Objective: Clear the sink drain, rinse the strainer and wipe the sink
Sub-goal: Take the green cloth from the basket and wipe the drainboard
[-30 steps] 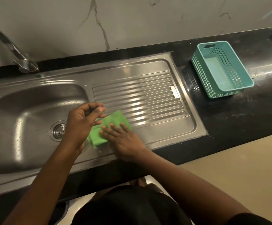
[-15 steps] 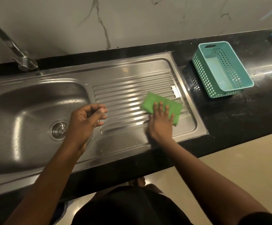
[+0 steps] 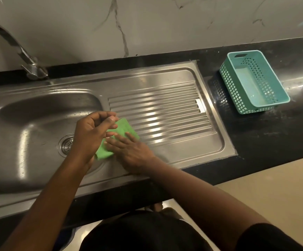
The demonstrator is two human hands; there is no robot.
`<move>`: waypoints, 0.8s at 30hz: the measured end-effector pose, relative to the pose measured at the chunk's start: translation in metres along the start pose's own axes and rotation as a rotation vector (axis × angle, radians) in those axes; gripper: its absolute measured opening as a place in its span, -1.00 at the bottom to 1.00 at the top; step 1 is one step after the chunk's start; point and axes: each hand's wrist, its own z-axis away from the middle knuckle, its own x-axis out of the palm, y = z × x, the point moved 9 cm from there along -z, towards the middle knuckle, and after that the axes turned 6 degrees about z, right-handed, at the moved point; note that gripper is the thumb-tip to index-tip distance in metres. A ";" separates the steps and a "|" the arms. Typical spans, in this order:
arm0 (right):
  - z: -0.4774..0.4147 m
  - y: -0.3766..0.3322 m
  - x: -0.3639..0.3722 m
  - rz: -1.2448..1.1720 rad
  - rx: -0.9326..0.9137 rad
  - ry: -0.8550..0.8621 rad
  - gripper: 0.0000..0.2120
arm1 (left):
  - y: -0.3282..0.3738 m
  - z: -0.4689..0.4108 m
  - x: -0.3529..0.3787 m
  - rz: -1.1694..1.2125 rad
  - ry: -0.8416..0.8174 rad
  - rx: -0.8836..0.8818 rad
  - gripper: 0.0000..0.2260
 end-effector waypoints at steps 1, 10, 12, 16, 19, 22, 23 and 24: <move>0.004 0.016 0.000 0.012 -0.001 0.006 -0.43 | 0.000 -0.001 -0.003 -0.003 0.005 0.003 -0.89; 0.105 0.243 -0.021 -0.150 0.654 0.075 -0.46 | -0.012 0.003 -0.020 -0.006 0.013 -0.008 -0.88; 0.119 0.263 -0.023 -0.178 0.751 0.069 -0.47 | -0.012 0.004 -0.021 -0.005 0.010 -0.003 -0.88; 0.094 0.239 -0.033 -0.222 0.973 0.145 -0.48 | -0.008 0.005 -0.025 0.009 0.015 0.007 -0.88; 0.051 0.172 -0.034 -0.178 0.898 0.124 -0.47 | -0.007 0.007 -0.025 0.016 0.020 0.013 -0.88; -0.003 0.091 -0.029 -0.211 0.649 0.087 -0.44 | -0.007 0.010 -0.022 0.024 0.030 0.011 -0.88; -0.023 0.061 -0.026 -0.216 0.537 0.052 -0.42 | -0.008 0.011 -0.021 0.024 0.031 0.010 -0.88; -0.039 0.031 -0.021 -0.205 0.433 0.005 -0.38 | -0.008 0.013 -0.020 0.021 0.034 0.014 -0.88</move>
